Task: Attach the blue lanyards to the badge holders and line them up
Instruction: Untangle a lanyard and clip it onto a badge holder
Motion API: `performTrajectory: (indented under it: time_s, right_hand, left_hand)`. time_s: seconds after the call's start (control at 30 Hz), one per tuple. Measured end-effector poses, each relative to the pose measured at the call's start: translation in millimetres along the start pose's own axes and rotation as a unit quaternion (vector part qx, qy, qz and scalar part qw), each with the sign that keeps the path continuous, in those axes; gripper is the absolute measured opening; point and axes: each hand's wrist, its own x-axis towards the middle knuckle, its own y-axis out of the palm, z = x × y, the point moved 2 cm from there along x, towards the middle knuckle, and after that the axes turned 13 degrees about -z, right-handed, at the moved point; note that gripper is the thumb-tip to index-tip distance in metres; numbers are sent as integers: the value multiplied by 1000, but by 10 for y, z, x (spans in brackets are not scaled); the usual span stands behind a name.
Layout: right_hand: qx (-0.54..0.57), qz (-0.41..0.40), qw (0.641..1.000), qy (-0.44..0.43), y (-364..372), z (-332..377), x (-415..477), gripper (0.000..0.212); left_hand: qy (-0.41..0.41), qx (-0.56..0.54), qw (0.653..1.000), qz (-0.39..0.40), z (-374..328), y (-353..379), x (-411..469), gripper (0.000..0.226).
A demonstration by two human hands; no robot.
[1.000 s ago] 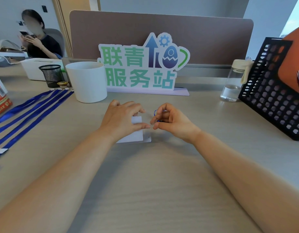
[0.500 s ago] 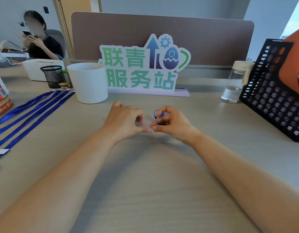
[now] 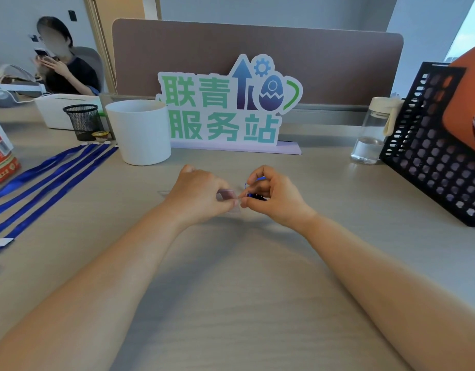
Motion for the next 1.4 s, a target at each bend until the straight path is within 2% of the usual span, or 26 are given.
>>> performTrajectory:
  time_s: [0.2, 0.53, 0.67, 0.8, 1.0, 1.2, 1.33, 1.4]
  right_hand:
    - [-47, -4, 998, -28, 11, 35, -31, 37]
    - [-51, 3, 998, -37, 25, 60, -57, 36]
    - [-60, 25, 997, -42, 35, 22, -49, 33]
    - [-109, 52, 991, -52, 4, 12, -23, 20]
    - [-105, 104, 988, -36, -46, 61, 12, 19]
    - [-146, 165, 975, -12, -13, 87, 100, 17]
    - [-173, 198, 965, -21, 154, 176, 117, 25]
    - [-189, 196, 962, -31, 282, 214, 145, 30]
  left_hand:
    - [-5, -13, 1000, 5, -41, -45, -10, 10]
    - [-13, -17, 1000, 19, -94, -82, -6, 9]
    - [-19, -32, 998, 52, -54, -151, -16, 14]
    - [-67, -98, 988, 94, 33, -304, -21, 18]
    - [-117, -185, 962, 161, 237, -424, -30, 12]
    - [-112, -134, 961, 213, 516, -576, -137, 5]
    - [-120, -62, 951, 278, 656, -574, -331, 12]
    - [-147, -50, 947, 282, 734, -563, -454, 15]
